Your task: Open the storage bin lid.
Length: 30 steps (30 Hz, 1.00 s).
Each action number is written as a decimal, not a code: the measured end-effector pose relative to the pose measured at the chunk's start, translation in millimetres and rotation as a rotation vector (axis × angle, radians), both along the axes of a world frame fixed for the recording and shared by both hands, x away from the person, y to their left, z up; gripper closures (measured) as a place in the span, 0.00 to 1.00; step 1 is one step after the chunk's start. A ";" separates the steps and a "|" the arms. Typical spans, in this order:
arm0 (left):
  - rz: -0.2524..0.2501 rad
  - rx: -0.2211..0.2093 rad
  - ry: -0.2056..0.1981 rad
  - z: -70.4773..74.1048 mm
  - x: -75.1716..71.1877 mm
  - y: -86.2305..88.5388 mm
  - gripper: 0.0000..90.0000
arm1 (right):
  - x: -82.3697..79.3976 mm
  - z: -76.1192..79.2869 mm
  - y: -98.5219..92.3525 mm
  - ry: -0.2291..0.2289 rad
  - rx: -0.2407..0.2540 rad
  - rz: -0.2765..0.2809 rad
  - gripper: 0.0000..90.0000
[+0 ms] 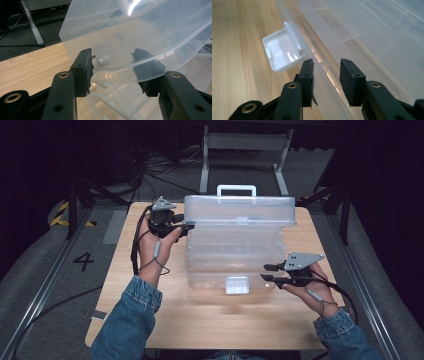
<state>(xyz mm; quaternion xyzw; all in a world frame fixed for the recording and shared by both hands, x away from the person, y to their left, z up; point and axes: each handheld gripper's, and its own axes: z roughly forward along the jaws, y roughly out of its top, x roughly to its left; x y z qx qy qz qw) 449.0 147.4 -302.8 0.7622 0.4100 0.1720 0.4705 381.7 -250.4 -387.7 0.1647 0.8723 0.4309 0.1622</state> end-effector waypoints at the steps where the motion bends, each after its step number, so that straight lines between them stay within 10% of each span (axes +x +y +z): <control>1: -0.002 -0.004 -0.007 0.3 2.0 0.5 0.57 | 0.4 0.2 0.3 0.000 -0.001 0.001 0.71; 3: 0.040 0.012 -0.058 2.6 2.7 0.2 0.61 | 1.5 0.7 1.0 0.001 -0.008 0.004 0.71; 20: 0.097 -0.024 -0.090 17.1 30.8 -6.0 0.62 | 10.0 -1.8 5.1 0.024 -0.057 0.023 0.66; 30: 0.113 -0.066 -0.117 14.7 35.5 -6.7 0.58 | 21.7 -10.1 14.2 0.074 -0.194 0.084 0.67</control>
